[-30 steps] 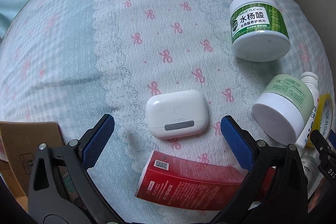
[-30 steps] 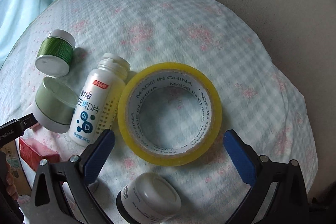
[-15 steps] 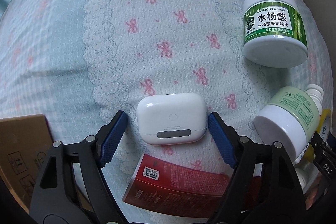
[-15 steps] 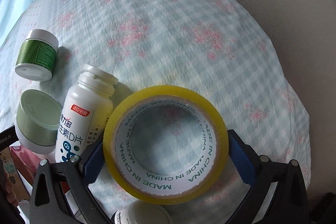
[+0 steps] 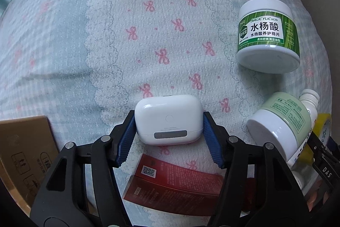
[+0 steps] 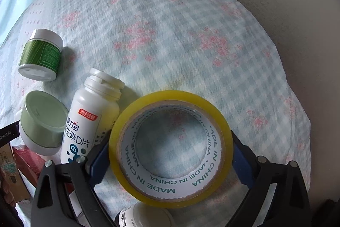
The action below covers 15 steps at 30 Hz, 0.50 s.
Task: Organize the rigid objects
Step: 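Close left gripper on the earbuds case while right gripper grasps the tape roll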
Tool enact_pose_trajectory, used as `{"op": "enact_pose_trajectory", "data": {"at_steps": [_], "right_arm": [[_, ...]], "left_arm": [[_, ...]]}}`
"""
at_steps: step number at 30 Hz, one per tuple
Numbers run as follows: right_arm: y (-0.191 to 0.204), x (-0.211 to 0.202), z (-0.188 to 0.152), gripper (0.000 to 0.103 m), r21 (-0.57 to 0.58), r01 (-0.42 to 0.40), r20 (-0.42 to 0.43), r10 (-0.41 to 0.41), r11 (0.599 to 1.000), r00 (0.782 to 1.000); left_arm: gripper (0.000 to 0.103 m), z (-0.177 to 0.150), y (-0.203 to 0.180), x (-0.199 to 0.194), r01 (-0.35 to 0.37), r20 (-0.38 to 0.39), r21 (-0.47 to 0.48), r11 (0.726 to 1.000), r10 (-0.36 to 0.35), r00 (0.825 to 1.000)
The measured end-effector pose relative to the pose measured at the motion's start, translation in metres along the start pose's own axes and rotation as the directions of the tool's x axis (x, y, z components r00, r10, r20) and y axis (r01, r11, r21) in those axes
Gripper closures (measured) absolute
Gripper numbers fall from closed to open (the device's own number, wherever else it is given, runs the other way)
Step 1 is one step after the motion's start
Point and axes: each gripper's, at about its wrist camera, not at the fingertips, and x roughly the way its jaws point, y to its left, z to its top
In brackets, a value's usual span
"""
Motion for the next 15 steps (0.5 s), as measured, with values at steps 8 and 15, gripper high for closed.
{"op": "enact_pose_trajectory", "data": {"at_steps": [8, 15], "right_arm": [[-0.022, -0.042, 0.004, 0.008, 0.018, 0.002, 0.048, -0.003, 1.000, 0.999], [-0.022, -0.115, 0.002, 0.008, -0.013, -0.001, 0.123, 0.003, 1.000, 0.992]], "left_arm": [[0.046, -0.009, -0.001, -0.050, 0.032, 0.071, 0.002, 1.000, -0.032, 0.997], [0.046, -0.021, -0.002, -0.129, 0.098, 0.162, -0.009, 0.995, -0.095, 0.982]]}}
